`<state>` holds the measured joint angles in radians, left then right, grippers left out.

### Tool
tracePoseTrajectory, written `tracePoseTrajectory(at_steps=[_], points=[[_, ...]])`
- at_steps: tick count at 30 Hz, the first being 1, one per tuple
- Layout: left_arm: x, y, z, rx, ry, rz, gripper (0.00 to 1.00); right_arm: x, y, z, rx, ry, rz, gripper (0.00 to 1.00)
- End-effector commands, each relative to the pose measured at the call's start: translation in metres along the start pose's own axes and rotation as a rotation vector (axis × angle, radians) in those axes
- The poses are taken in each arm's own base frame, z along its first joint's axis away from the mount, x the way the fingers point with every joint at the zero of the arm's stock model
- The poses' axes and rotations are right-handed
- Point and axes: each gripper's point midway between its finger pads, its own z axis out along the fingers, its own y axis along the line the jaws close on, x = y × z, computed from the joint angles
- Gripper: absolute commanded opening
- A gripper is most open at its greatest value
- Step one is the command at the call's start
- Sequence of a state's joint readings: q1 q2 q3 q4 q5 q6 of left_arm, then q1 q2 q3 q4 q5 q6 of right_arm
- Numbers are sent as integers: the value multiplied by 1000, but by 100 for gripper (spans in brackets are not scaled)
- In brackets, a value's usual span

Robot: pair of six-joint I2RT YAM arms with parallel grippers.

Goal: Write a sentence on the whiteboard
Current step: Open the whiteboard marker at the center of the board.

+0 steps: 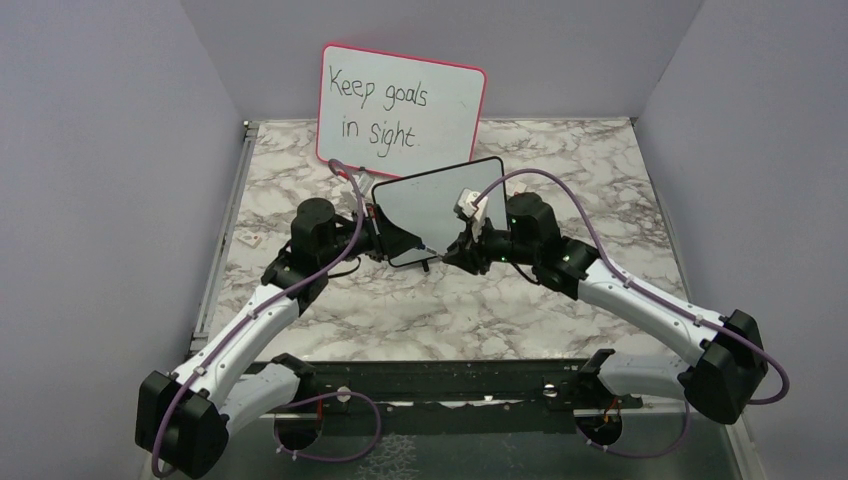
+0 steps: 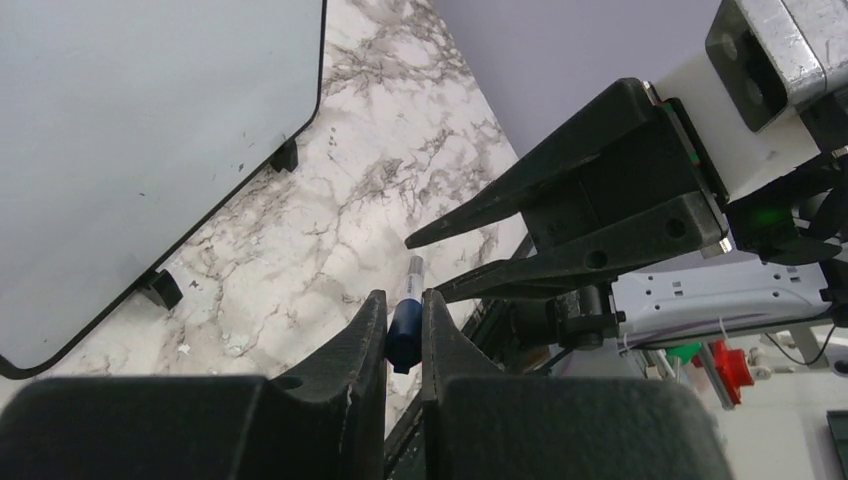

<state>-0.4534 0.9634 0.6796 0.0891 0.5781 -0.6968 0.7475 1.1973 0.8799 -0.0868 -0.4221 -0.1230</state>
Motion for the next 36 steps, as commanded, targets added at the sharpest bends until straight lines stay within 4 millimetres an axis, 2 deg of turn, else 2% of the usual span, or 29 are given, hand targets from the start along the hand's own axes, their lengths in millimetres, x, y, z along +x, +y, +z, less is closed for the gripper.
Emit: tracePoseTrajectory(at_steps=[1,3,6,8,11,20,27,36], points=[[-21,-6,-8,11,-150,-1,0,-37,-2,-6,-7,-180,84,39],[-23,-6,-12,13,-191,-10,0,-44,-1,-10,-32,-230,125,46],[-25,-4,-18,15,-252,-28,0,-52,0,-18,-65,-302,186,66],[-26,-6,-20,29,-273,-34,0,-54,-3,-24,-85,-354,233,70],[-27,-11,-23,54,-288,-39,0,-55,-2,-29,-157,-406,322,70],[-33,-23,-31,134,-370,-81,0,-60,8,-27,-291,-471,467,67],[-40,-30,-33,202,-417,-130,0,-62,11,-21,-348,-449,520,62],[-45,-34,-32,241,-439,-162,0,-74,14,-27,-381,-483,532,52]])
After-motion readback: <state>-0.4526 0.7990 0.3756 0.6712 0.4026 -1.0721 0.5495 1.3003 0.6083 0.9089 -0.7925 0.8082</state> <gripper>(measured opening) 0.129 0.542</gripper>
